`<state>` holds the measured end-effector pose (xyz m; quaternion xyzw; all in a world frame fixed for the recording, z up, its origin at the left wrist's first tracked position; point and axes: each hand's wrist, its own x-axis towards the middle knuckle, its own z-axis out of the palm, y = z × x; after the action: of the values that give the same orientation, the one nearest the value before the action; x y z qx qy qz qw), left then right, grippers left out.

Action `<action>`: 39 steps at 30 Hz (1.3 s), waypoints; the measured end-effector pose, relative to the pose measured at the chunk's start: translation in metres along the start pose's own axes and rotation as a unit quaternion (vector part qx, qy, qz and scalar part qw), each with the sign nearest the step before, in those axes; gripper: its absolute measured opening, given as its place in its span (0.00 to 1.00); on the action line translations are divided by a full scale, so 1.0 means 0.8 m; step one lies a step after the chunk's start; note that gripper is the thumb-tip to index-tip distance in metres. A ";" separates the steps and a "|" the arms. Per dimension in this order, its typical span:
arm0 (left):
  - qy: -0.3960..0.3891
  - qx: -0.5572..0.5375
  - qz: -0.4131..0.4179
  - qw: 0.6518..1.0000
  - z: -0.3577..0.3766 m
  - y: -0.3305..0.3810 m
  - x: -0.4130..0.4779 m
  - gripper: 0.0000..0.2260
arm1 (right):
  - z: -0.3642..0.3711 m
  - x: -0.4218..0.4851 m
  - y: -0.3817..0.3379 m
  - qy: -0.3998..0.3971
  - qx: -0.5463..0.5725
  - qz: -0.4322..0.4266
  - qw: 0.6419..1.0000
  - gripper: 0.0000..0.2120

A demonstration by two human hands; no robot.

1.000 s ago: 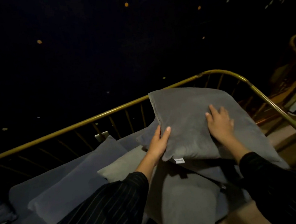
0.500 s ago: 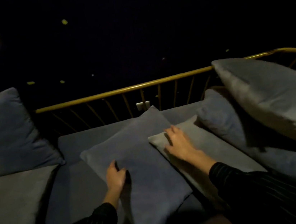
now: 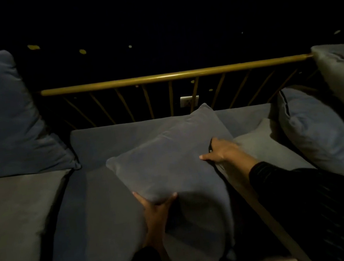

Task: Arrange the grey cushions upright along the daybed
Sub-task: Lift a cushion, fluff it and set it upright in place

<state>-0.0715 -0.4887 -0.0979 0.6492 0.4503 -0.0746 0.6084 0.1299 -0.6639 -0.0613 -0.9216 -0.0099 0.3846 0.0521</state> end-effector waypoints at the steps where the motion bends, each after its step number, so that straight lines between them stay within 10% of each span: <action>1: 0.019 -0.019 0.014 1.000 0.001 0.000 0.007 0.62 | -0.005 0.007 -0.002 -0.033 0.010 0.012 0.999 0.51; 11: 0.067 -0.081 0.102 0.989 -0.010 0.054 0.038 0.25 | -0.016 0.012 -0.046 -0.058 0.070 0.026 0.996 0.43; 22: 0.165 0.048 0.077 0.982 -0.177 0.142 0.160 0.24 | 0.046 0.008 -0.082 -0.009 0.297 0.075 0.952 0.47; 26: 0.079 0.185 -0.005 0.980 -0.240 0.081 0.180 0.21 | 0.053 0.022 -0.078 -0.047 0.461 0.075 0.883 0.50; 32: -0.026 0.057 -0.065 0.996 -0.228 0.058 0.170 0.34 | 0.083 0.020 -0.120 -0.032 0.552 0.055 0.832 0.44; 39: -0.026 0.003 -0.042 0.999 -0.240 0.059 0.171 0.34 | 0.100 -0.025 -0.153 0.104 0.405 0.092 0.904 0.45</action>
<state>-0.0462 -0.2495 -0.1046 0.6296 0.4609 -0.1184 0.6141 0.0612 -0.5360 -0.0903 -0.8526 0.2367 0.2608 0.3861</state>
